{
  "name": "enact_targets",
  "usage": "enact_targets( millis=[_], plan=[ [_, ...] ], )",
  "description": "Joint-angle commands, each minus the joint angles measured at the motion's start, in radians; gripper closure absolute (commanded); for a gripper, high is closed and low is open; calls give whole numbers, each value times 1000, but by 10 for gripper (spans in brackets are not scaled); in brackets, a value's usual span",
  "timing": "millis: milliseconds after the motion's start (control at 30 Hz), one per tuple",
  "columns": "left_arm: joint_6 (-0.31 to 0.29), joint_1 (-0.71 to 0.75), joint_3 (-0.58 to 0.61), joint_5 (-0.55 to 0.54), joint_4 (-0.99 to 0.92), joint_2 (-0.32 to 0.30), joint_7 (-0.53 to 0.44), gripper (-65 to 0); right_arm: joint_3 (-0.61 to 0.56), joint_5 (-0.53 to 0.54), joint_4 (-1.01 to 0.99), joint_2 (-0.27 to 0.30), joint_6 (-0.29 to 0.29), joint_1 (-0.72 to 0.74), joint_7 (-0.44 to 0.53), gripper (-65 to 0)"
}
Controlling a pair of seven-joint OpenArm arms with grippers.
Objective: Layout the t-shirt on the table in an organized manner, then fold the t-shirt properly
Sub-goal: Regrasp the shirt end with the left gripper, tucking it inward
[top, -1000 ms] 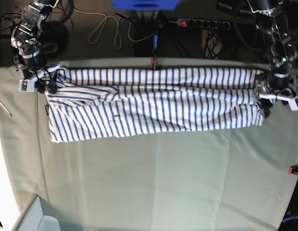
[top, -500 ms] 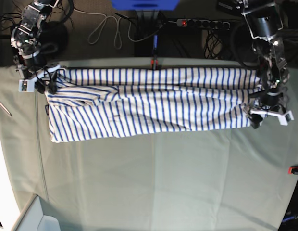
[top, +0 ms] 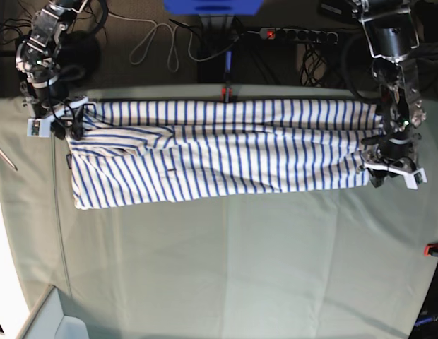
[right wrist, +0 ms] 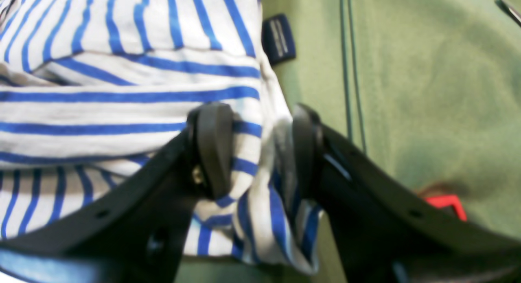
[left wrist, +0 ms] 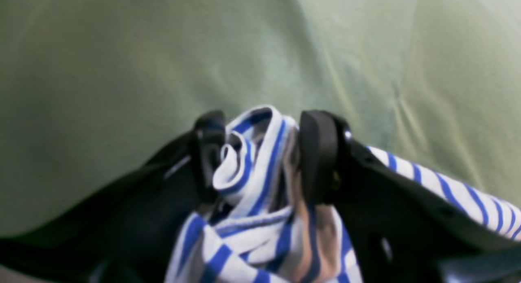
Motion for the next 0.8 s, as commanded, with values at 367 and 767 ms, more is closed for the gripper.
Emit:
enact_targets(
  millis=[367, 767],
  plan=[
    [-3, -14, -1, -3, 16, -14, -25, -37, 2, 11, 13, 15, 15, 5, 22, -256],
    [-1, -34, -120, -14, 27, -35, -27, -1, 2, 11, 13, 15, 15, 5, 22, -256]
  ],
)
